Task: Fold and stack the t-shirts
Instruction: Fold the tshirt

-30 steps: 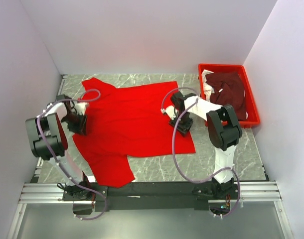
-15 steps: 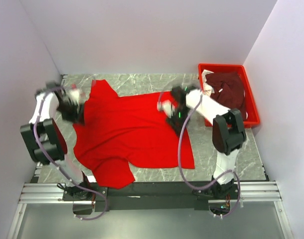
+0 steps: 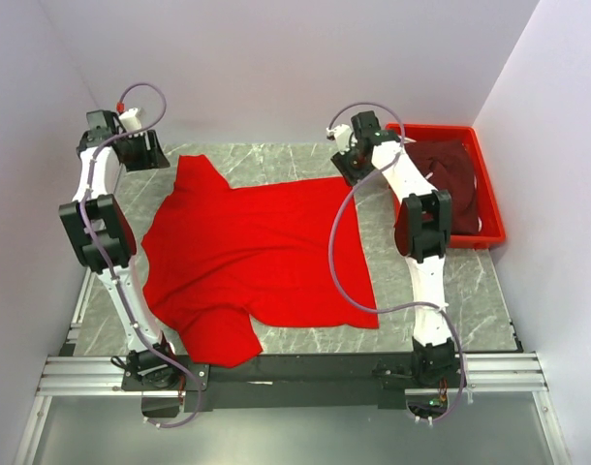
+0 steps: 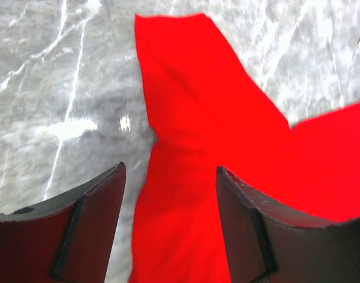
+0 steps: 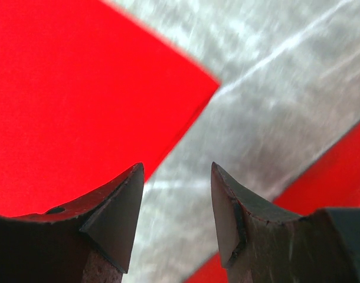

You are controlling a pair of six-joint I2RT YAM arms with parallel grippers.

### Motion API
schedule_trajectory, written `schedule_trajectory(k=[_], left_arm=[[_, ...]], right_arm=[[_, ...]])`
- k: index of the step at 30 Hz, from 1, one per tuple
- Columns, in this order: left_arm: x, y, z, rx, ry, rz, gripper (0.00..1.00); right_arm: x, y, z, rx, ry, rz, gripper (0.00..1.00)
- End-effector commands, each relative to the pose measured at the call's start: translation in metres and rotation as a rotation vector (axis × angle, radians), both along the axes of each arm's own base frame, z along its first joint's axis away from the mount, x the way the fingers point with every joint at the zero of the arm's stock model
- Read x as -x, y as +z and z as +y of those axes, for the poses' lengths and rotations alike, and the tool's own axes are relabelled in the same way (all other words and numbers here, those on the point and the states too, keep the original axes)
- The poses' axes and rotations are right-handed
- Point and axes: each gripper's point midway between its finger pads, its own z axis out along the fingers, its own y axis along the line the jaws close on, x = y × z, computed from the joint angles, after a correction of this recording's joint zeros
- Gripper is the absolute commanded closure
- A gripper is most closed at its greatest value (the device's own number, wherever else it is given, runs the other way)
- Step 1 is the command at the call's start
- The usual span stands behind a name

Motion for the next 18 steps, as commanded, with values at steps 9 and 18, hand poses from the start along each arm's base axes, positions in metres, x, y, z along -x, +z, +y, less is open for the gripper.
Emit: schedule_trajectory(k=[9,18], left_arm=[[-0.043,0.012,-0.004,0.069,0.052,-0.125,0.28],[-0.054,0.010,-0.005,0.108,0.067,-0.142,0.26]], right_arm=[[-0.067,-0.008,0.019,-0.021,0.034,-0.221,0.43],[-0.064,-0.045,0.013,-0.018,0.050,-0.154,0.43]])
